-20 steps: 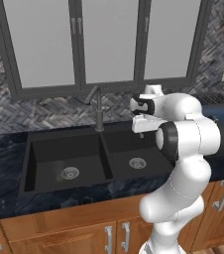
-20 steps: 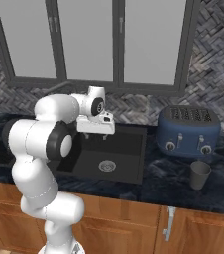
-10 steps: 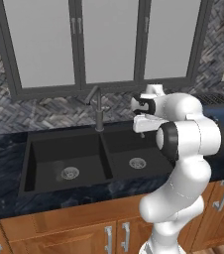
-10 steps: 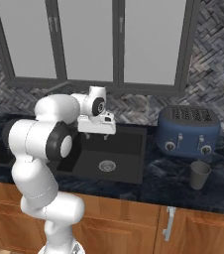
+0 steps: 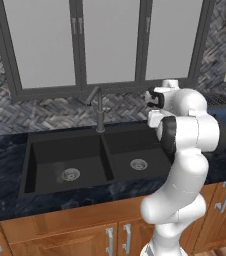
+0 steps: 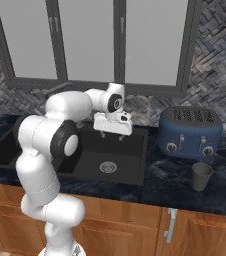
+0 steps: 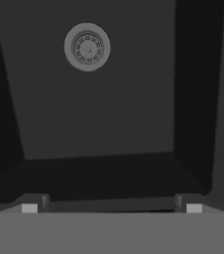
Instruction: Place the glass cup in the left basin and the glass cup in the right basin of the sink.
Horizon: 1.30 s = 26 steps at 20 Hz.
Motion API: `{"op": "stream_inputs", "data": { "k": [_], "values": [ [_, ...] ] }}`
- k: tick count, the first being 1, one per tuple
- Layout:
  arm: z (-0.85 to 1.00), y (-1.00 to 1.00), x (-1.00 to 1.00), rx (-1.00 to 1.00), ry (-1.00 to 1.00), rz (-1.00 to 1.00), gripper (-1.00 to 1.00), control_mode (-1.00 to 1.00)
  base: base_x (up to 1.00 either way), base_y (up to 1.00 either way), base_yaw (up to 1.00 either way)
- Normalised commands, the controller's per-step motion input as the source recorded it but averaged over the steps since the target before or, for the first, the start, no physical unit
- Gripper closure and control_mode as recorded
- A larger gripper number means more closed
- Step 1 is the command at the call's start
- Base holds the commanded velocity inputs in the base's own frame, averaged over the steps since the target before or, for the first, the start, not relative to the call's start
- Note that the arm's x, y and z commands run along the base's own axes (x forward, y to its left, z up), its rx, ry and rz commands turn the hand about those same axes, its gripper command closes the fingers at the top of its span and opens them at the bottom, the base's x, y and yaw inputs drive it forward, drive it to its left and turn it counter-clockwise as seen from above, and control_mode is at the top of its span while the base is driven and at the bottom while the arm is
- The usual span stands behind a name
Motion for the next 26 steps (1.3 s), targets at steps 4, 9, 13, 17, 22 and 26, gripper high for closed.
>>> {"op": "stream_inputs", "data": {
  "k": [4,9,13,17,22,26],
  "values": [
    [-0.06,-0.65,0.01,0.00,-0.01,-0.28,-1.00,-1.00,0.00,0.00,0.00],
    [-0.01,-0.63,-0.01,-0.06,-0.07,-0.22,-1.00,-1.00,0.00,0.00,0.00],
    [0.00,-0.64,-0.06,-0.22,-0.13,-0.14,-1.00,-1.00,0.00,0.00,0.00],
    [0.28,-0.65,-0.03,-0.24,-0.16,-0.07,-1.00,-1.00,0.00,0.00,0.00],
    [0.27,-0.75,-0.23,-0.12,-0.04,-0.02,-1.00,-1.00,0.00,0.00,0.00],
    [0.00,-0.63,-0.39,0.00,-0.01,-0.09,-1.00,-1.00,0.00,0.00,0.00]
  ]
}}
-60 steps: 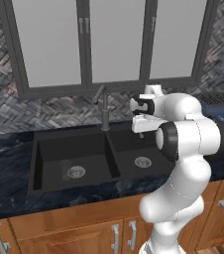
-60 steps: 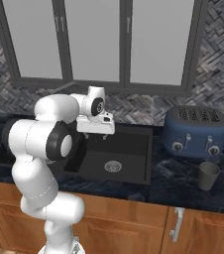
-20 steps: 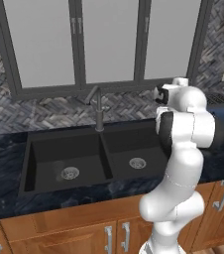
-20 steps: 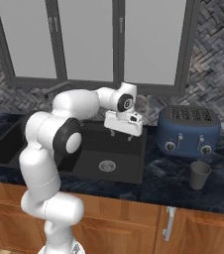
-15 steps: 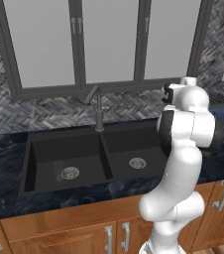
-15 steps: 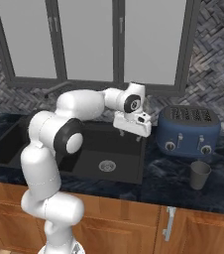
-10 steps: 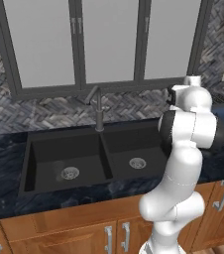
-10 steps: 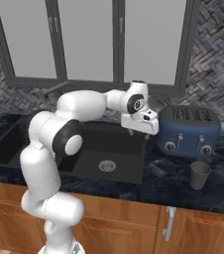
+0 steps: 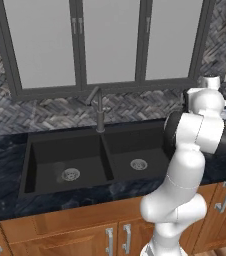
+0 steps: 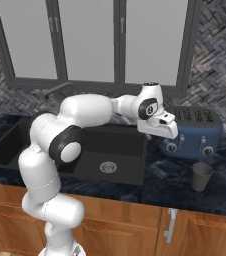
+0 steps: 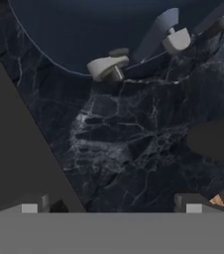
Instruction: Place the glass cup in the left basin and the glass cup in the right basin of the sink.
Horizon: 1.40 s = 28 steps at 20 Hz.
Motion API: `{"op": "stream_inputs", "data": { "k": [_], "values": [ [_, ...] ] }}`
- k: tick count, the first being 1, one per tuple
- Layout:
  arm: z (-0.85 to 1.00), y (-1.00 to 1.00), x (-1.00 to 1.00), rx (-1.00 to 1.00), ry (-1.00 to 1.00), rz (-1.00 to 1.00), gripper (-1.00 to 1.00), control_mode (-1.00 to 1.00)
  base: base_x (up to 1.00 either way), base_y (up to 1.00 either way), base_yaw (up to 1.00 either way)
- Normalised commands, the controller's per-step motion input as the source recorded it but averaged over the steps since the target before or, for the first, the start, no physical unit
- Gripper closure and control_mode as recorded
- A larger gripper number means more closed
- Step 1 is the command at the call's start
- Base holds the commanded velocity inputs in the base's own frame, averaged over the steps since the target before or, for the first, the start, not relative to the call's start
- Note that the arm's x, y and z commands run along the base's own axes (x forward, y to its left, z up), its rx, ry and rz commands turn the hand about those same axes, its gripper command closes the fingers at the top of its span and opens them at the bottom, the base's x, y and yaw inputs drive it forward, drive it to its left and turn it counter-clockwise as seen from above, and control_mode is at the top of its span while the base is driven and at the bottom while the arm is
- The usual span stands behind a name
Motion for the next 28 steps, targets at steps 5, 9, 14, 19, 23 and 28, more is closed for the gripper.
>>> {"op": "stream_inputs", "data": {
  "k": [5,9,14,19,23,28],
  "values": [
    [0.03,-0.48,0.01,0.14,0.00,-0.04,-1.00,-1.00,0.00,0.00,0.00],
    [0.00,-0.51,0.00,0.05,0.00,0.03,-1.00,-1.00,0.00,0.00,0.00],
    [0.02,-0.49,0.00,0.08,0.06,0.00,-1.00,-1.00,0.00,0.00,0.00],
    [0.00,-0.39,-0.14,0.09,0.13,0.00,-1.00,-1.00,0.00,0.00,0.00],
    [-0.13,-0.09,-0.17,0.01,0.11,0.05,-1.00,-1.00,0.00,0.00,0.00],
    [-0.03,-0.01,-0.10,0.02,0.08,0.04,-1.00,-1.00,0.00,0.00,0.00]
  ]
}}
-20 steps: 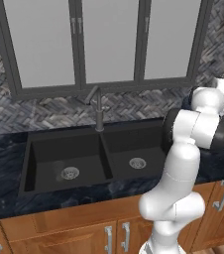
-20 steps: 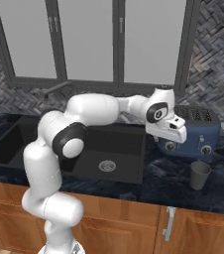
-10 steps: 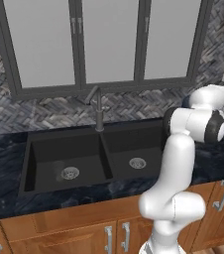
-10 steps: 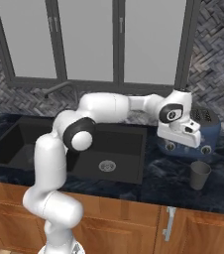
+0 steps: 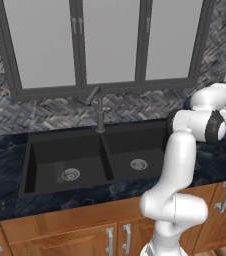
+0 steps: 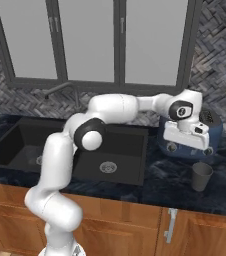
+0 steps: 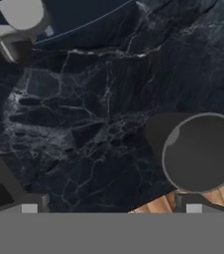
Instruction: Place the glass cup in the left basin and the glass cup in the right basin of the sink.
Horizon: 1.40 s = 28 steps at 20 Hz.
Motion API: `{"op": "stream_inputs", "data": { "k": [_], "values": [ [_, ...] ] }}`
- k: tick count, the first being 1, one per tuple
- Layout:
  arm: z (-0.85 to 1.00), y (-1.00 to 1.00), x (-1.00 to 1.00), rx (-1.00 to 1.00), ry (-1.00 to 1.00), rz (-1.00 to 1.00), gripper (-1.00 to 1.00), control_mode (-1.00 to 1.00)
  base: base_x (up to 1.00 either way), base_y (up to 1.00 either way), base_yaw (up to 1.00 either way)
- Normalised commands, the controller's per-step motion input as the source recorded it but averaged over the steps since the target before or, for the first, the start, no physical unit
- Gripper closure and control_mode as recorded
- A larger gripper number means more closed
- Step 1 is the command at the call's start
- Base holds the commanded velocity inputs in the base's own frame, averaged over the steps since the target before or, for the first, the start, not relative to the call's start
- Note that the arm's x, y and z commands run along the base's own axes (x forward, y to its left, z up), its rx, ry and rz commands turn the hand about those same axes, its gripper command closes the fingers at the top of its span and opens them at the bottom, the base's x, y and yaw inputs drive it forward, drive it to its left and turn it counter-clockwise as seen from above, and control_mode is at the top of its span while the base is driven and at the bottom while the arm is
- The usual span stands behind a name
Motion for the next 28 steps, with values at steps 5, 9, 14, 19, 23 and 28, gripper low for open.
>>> {"op": "stream_inputs", "data": {
  "k": [5,9,14,19,23,28],
  "values": [
    [-0.14,0.04,-0.21,0.01,0.08,0.04,-1.00,-1.00,0.00,0.00,0.00],
    [-0.22,0.01,-0.07,0.01,0.05,0.08,-1.00,-1.00,0.00,0.00,0.00],
    [-0.21,-0.12,-0.05,0.00,0.00,0.09,-1.00,-1.00,0.00,0.00,0.00],
    [0.03,-0.18,0.04,0.02,0.01,0.09,-1.00,-1.00,0.00,0.00,0.00],
    [0.00,-0.32,0.00,0.07,0.01,0.01,-1.00,-1.00,0.00,0.00,0.00],
    [0.00,-0.24,0.00,0.06,-0.03,0.00,-1.00,-1.00,0.00,0.00,0.00]
  ]
}}
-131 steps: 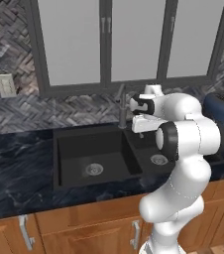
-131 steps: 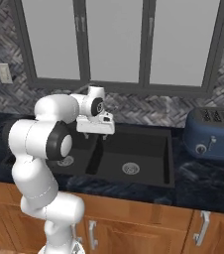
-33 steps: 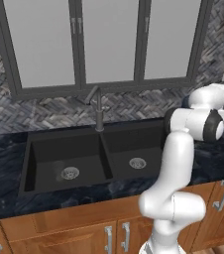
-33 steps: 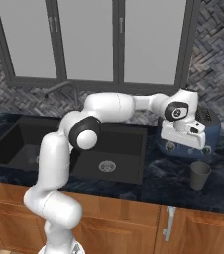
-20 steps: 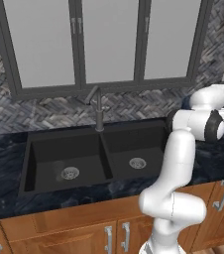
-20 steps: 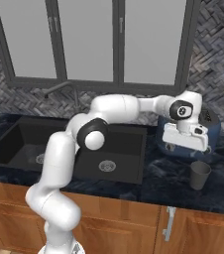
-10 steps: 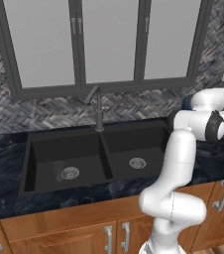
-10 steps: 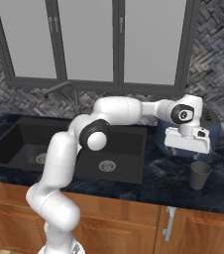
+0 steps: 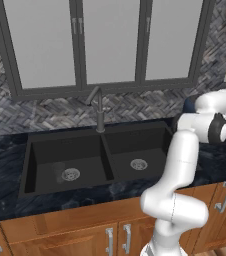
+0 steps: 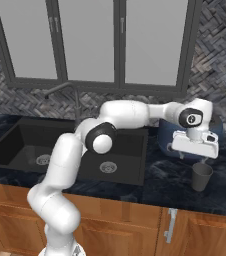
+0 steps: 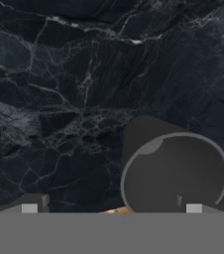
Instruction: Place the glass cup in the left basin and the glass cup in the right basin of the sink.
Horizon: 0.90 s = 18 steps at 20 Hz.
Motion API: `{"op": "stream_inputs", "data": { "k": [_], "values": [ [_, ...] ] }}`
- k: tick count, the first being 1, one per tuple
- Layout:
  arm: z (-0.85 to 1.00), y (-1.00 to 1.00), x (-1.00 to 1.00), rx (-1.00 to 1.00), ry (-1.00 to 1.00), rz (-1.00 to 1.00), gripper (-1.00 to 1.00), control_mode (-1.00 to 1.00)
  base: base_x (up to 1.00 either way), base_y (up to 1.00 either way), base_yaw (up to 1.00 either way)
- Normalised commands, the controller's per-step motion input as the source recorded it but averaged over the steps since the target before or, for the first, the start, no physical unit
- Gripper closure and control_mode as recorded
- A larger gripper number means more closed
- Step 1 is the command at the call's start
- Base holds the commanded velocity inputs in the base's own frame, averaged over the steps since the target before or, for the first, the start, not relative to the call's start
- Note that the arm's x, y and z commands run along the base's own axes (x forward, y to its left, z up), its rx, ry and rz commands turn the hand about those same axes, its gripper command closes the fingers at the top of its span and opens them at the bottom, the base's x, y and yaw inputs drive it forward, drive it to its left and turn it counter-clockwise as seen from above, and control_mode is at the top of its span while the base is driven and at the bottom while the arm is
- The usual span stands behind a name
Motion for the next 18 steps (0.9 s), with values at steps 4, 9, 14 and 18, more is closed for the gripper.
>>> {"op": "stream_inputs", "data": {
  "k": [4,9,14,18],
  "values": [
    [-0.02,-0.06,0.00,0.08,-0.06,0.00,-1.00,-1.00,0.00,0.00,0.00],
    [-0.01,0.01,0.03,0.06,-0.12,0.00,-1.00,-1.00,0.00,0.00,0.00],
    [-0.10,0.00,0.08,0.05,-0.10,0.00,-1.00,-1.00,0.00,0.00,0.00],
    [-0.21,0.00,0.02,0.01,-0.08,0.00,-1.00,-1.00,0.00,0.00,0.00]
  ]
}}
